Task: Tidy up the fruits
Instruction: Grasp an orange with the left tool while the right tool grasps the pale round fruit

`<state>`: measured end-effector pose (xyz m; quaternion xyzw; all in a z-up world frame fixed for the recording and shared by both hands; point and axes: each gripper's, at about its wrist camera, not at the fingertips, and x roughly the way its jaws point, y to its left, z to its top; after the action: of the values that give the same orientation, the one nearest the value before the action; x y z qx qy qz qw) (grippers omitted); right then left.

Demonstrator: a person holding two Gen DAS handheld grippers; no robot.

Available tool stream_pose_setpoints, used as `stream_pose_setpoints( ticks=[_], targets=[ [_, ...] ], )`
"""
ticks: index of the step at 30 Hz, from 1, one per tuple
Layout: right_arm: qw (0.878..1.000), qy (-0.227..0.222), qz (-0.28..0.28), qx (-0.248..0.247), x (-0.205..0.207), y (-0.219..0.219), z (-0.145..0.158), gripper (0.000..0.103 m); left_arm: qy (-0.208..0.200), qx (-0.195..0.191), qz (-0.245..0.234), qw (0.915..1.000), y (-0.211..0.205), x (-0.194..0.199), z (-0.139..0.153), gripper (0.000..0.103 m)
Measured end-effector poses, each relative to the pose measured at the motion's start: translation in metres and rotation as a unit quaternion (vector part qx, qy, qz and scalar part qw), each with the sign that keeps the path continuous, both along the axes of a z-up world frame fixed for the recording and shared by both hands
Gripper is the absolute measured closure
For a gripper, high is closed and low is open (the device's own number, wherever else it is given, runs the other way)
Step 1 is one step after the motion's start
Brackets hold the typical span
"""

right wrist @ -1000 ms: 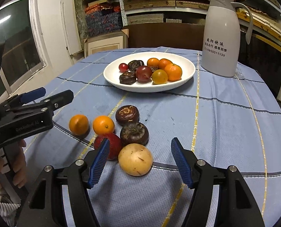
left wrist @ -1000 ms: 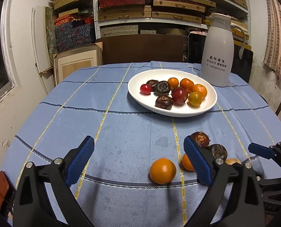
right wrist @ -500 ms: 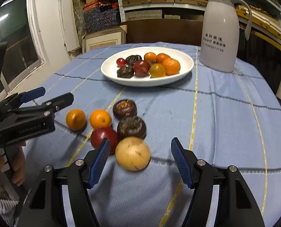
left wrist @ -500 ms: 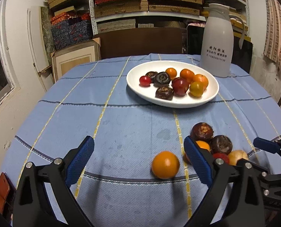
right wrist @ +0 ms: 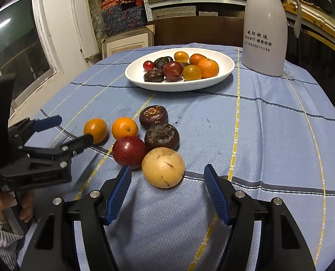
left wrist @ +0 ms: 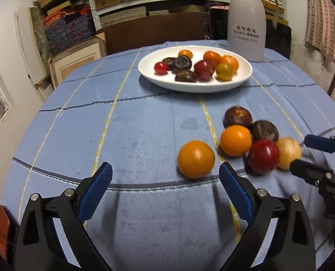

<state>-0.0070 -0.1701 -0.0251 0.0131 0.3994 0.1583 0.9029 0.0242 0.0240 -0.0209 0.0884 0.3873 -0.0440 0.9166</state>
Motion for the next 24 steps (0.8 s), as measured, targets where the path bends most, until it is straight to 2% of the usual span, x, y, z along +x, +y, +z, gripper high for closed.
stream_pose_setpoints(
  ticks=[3, 7, 10, 11, 12, 14, 15, 18, 20, 24],
  targets=[
    [1.000, 0.008, 0.003, 0.002, 0.002, 0.001, -0.002, 0.036, 0.012, -0.009, -0.001, 0.9999, 0.002, 0.004, -0.003, 0.010],
    [1.000, 0.023, 0.009, 0.012, 0.008, 0.001, -0.006, 0.046, 0.024, -0.025, -0.011, 0.9993, 0.002, 0.014, -0.007, 0.011],
    [0.999, 0.034, 0.015, 0.019, 0.012, 0.003, -0.010, 0.057, 0.032, -0.025, -0.028, 0.9988, -0.003, 0.022, -0.010, 0.028],
    [0.999, 0.036, 0.016, 0.020, 0.012, 0.003, -0.011, 0.058, 0.039, -0.030, -0.034, 0.9982, -0.004, 0.025, -0.012, 0.032],
    [0.999, 0.037, 0.015, 0.022, 0.014, 0.004, -0.011, 0.058, 0.050, -0.039, -0.040, 0.9972, -0.004, 0.028, -0.015, 0.041],
    [0.999, 0.038, 0.015, 0.025, 0.016, 0.003, -0.012, 0.059, 0.058, -0.052, -0.045, 0.9959, -0.003, 0.031, -0.017, 0.045],
    [0.999, 0.039, 0.015, 0.026, 0.017, 0.003, -0.012, 0.059, 0.057, -0.058, -0.048, 0.9955, -0.002, 0.032, -0.016, 0.051],
    [0.999, 0.038, 0.016, 0.026, 0.019, 0.003, -0.012, 0.059, 0.057, -0.065, -0.054, 0.9948, -0.004, 0.033, -0.017, 0.056],
    [0.999, 0.037, 0.016, 0.025, 0.019, 0.004, -0.012, 0.061, 0.056, -0.075, -0.064, 0.9936, -0.005, 0.031, -0.016, 0.067],
    [0.999, 0.033, 0.018, 0.024, 0.016, 0.004, -0.010, 0.061, 0.054, -0.078, -0.056, 0.9939, -0.004, 0.028, -0.015, 0.067]
  ],
)
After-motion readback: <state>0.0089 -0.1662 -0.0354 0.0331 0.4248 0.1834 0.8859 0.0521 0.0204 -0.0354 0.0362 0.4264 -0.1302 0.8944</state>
